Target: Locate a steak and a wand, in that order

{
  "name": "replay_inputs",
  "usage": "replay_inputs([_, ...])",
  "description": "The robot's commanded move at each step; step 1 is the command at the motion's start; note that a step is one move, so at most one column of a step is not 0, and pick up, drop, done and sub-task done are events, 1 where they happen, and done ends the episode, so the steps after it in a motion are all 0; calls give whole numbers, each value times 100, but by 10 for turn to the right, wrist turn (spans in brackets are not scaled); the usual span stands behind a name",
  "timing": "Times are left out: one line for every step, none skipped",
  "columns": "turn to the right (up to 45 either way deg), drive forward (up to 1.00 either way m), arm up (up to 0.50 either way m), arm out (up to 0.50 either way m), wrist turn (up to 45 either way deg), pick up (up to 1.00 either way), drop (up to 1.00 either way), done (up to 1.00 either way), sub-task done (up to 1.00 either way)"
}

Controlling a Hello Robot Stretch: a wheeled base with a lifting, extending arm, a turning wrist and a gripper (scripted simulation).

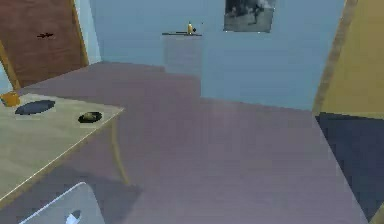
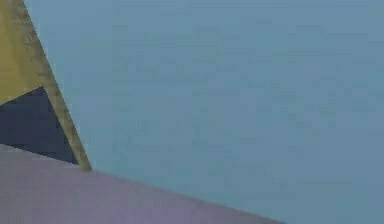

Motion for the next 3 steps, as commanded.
replay_inputs([270,0,0,0,0,0,0,0,0])
replay_inputs([0,75,0,0,0,0,0,0,0])
replay_inputs([-420,0,0,0,0,0,0,0,0])
